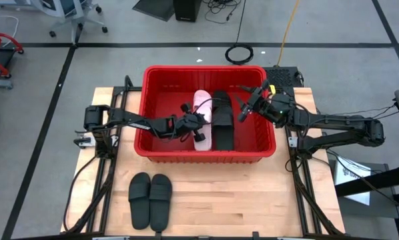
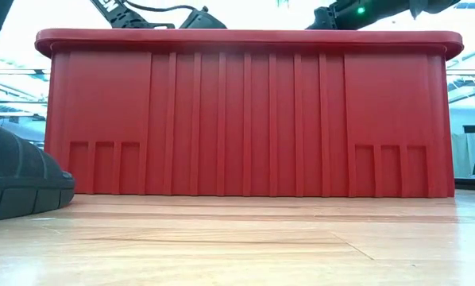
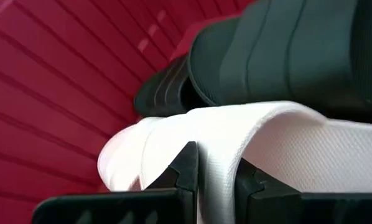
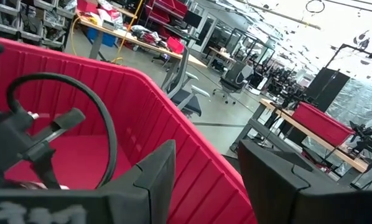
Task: Pick and place slides into bin
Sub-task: Put the left pink slide into the red bin
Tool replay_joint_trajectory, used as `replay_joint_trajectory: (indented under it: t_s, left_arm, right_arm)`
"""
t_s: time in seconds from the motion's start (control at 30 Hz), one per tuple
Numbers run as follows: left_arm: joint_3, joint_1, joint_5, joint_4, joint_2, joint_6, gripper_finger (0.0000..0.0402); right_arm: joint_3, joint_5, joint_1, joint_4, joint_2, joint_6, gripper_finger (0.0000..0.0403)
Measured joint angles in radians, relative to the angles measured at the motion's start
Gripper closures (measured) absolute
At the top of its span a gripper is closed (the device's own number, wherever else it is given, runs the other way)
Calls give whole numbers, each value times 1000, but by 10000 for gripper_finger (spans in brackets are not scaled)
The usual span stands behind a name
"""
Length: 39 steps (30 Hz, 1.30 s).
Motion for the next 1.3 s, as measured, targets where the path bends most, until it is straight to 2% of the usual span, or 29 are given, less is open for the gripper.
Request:
replay_joint_trajectory:
  t_s: [0.33,0.9,1.3]
  left_arm:
    - [7,2,17,7,0,28,364]
    - [7,-21,50,-93,0,-64,364]
    - [7,6,51,-70,0,-56,363]
  right_arm:
    - [-32,0,0,-1,0,2,238]
    - [-32,-1,0,9,0,0,238]
    - [-32,-1,0,15,0,15,238]
